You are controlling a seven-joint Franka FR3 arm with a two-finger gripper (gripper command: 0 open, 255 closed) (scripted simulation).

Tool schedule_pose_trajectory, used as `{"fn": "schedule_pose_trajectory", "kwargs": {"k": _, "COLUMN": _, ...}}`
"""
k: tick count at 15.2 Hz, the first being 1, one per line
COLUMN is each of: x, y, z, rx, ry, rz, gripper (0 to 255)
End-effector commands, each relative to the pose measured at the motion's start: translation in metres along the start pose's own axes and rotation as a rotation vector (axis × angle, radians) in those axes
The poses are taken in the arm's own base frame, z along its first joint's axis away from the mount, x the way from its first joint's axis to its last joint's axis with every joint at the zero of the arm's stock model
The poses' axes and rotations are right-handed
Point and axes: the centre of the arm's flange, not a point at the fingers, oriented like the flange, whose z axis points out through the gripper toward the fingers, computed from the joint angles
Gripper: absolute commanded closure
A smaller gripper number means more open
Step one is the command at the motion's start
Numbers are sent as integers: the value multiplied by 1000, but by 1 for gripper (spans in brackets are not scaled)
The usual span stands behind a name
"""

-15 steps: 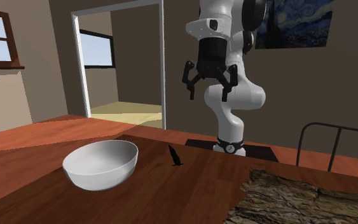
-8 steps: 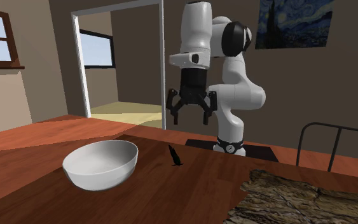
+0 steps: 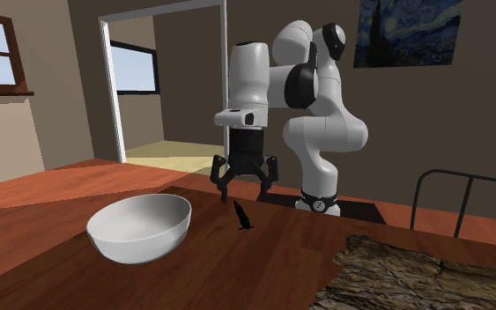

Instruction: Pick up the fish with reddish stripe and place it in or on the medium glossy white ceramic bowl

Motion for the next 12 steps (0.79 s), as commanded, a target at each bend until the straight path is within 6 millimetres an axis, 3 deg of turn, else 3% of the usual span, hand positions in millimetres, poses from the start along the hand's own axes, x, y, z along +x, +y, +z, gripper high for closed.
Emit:
{"fn": "schedule_pose_trajectory", "kwargs": {"k": 1, "x": 0, "y": 2, "z": 11, "rx": -1, "ry": 1, "rz": -3, "gripper": 0}}
{"fn": "schedule_pose_trajectory", "kwargs": {"k": 5, "x": 0, "y": 2, "z": 30, "rx": -1, "ry": 1, "rz": -3, "gripper": 0}}
{"fn": "schedule_pose_trajectory", "kwargs": {"k": 12, "x": 0, "y": 2, "z": 30, "rx": -1, "ry": 1, "rz": -3, "gripper": 0}}
